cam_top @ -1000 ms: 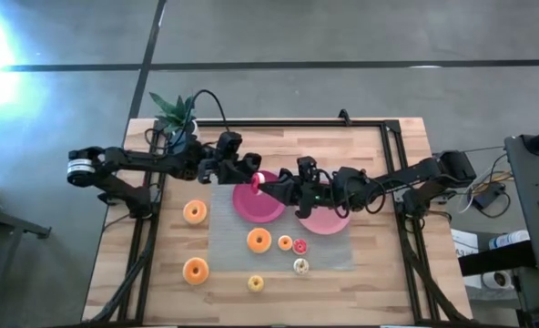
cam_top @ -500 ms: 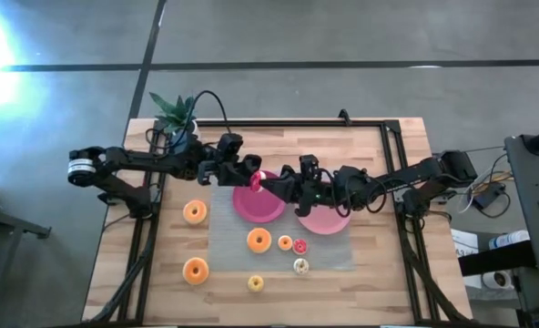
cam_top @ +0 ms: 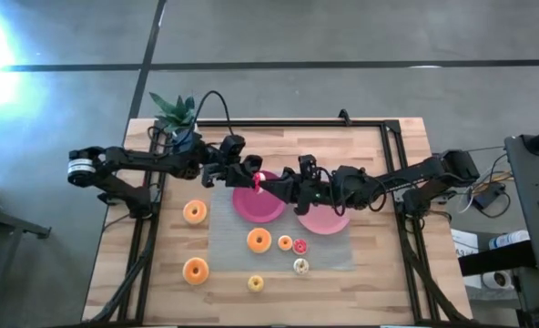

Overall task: Pick & Place donuts
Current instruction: Put the small red donut on the pink plate

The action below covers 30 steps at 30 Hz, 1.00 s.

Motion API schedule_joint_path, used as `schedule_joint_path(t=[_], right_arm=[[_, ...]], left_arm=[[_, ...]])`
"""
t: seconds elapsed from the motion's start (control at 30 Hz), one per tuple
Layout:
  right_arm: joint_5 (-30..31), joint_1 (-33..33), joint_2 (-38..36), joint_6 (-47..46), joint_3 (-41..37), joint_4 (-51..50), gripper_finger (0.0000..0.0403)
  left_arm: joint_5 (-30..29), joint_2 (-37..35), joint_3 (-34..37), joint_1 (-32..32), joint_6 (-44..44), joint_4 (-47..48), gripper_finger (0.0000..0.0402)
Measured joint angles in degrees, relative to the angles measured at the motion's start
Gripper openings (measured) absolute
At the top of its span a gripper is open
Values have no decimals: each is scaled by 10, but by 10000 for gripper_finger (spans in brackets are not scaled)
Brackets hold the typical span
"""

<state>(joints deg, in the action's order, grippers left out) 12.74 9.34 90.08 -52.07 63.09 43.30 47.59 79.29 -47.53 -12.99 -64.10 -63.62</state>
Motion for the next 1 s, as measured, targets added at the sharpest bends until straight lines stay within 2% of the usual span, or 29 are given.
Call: schedule_joint_path(t=[0.13,0.23,0.4,0.47,0.57,0.63,0.7,0.9,1.0], right_arm=[[-3,-1,-26,-11,0,-74,119],[3,-1,-60,-7,0,-176,158],[85,11,-135,-57,0,-425,200],[123,19,-164,-101,0,-523,209],[161,34,-185,-166,0,-641,216],[166,39,-186,-190,0,-677,216],[168,40,-182,-195,-1,-683,217],[159,33,-150,-190,-1,-678,217],[138,31,-132,-189,2,-669,217]], left_arm=[[1,0,0,-11,17,40,5],[-4,0,1,-20,37,94,5],[-40,-5,6,-33,111,222,4],[-80,-5,10,-34,151,316,4],[-199,-5,12,-33,227,497,4],[-283,-2,12,-30,281,601,4],[-317,9,14,-29,319,666,4],[-313,59,23,-40,355,699,4],[-278,98,23,-54,341,703,4]])
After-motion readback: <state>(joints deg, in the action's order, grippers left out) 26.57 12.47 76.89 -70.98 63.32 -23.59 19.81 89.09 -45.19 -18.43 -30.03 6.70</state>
